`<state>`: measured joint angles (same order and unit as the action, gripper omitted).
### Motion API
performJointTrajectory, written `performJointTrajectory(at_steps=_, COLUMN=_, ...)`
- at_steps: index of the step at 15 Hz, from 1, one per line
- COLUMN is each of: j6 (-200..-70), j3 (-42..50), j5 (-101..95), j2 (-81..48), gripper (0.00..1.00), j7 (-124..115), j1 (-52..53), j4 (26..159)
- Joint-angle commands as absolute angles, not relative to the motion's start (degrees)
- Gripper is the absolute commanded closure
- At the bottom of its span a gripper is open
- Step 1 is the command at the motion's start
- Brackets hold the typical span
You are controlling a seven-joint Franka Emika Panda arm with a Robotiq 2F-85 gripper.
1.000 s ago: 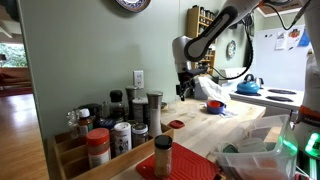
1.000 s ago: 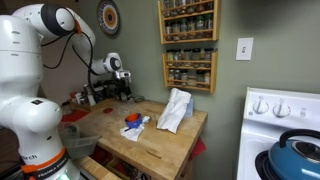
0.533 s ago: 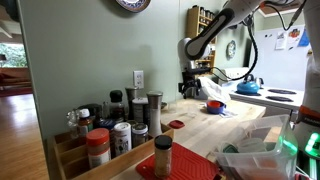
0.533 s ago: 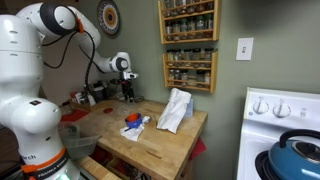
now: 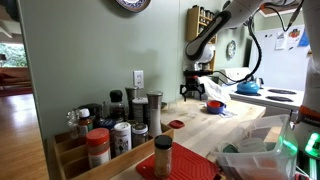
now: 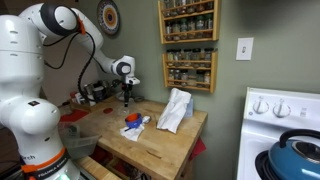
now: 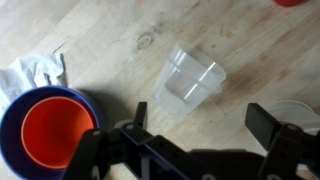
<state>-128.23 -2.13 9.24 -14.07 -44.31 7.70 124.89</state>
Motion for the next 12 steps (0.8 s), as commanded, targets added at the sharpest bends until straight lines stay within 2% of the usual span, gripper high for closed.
performJointTrajectory(at_steps=1, j6=-132.3, j3=-2.4, j5=17.5, j2=-13.9, gripper=0.0, j7=-47.0, j1=6.3, j4=128.5)
performJointTrajectory(at_steps=6, j6=-137.3, j3=-2.6, j5=29.1, j2=-13.9, gripper=0.0, j7=-47.5, j1=4.8, j4=131.9)
performJointTrajectory(at_steps=12, j6=-139.8, j3=-2.6, j5=33.1, j2=-14.1, gripper=0.0, j7=-45.7, j1=3.8, j4=134.5)
